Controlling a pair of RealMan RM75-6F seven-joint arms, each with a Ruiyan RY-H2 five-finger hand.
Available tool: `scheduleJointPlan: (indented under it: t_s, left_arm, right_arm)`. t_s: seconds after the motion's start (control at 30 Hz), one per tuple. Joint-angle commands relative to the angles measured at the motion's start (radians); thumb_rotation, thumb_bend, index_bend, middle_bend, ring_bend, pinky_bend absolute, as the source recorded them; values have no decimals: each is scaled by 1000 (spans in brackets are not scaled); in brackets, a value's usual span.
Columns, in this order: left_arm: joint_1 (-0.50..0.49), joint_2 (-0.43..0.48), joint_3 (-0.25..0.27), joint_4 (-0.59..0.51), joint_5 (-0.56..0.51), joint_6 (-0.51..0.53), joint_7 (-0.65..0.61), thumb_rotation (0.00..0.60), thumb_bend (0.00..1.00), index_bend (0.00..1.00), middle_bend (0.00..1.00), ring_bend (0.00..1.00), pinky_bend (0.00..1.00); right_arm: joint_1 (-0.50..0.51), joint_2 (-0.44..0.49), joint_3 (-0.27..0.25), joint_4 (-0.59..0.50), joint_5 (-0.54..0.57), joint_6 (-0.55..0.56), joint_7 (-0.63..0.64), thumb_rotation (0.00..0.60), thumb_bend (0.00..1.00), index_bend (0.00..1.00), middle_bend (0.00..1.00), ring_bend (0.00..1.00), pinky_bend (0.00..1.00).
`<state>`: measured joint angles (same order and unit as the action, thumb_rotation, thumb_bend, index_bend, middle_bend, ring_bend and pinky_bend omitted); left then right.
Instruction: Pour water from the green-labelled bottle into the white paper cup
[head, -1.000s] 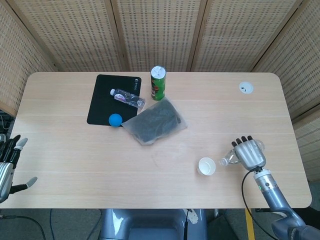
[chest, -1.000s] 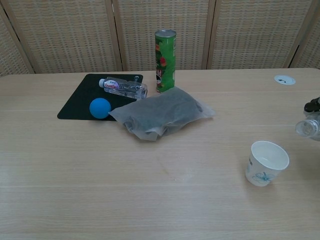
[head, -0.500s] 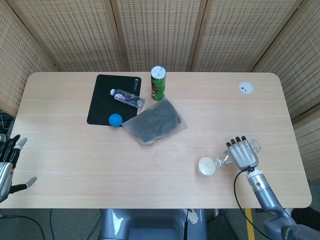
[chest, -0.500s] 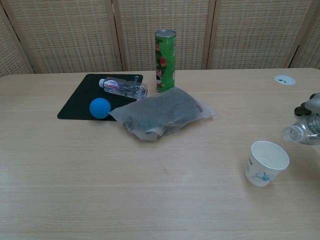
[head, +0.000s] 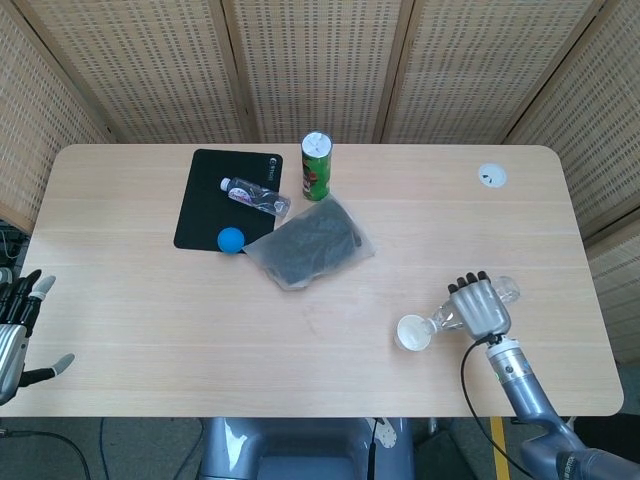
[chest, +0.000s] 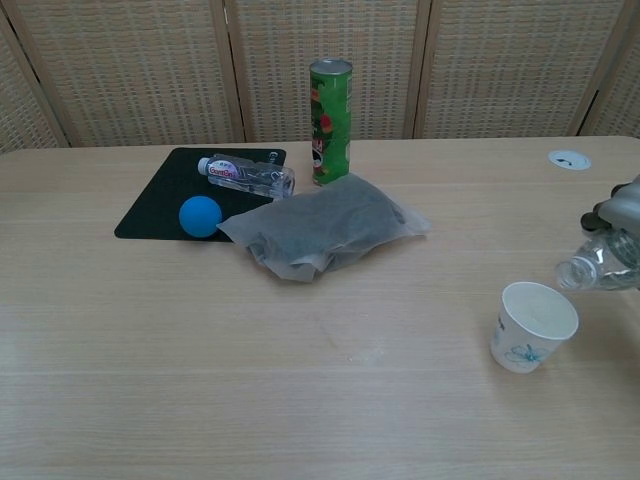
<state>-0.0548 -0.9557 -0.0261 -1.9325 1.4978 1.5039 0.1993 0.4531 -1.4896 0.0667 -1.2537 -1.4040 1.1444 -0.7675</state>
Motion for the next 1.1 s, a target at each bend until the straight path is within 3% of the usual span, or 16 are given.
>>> scheduleJointPlan:
  t_s: [0.03, 0.43, 1.1]
  left_arm:
    - [0, 0, 0, 0, -1, 0, -1, 600, 124, 0, 0, 0, 0]
    - [-1, 3, 0, 0, -2, 0, -6, 600, 124, 0, 0, 0, 0]
    - [-1, 1, 0, -2, -4, -1, 1, 600, 124, 0, 0, 0, 0]
  right_arm:
    - [1, -8, -1, 1, 6, 5, -29, 600, 337, 526, 575, 393, 471]
    - [0, -15, -3, -12, 19, 22, -102, 600, 337, 526, 575, 395, 493]
    - [0, -21, -8, 20, 12, 41, -104, 600, 337, 527, 575, 395, 493]
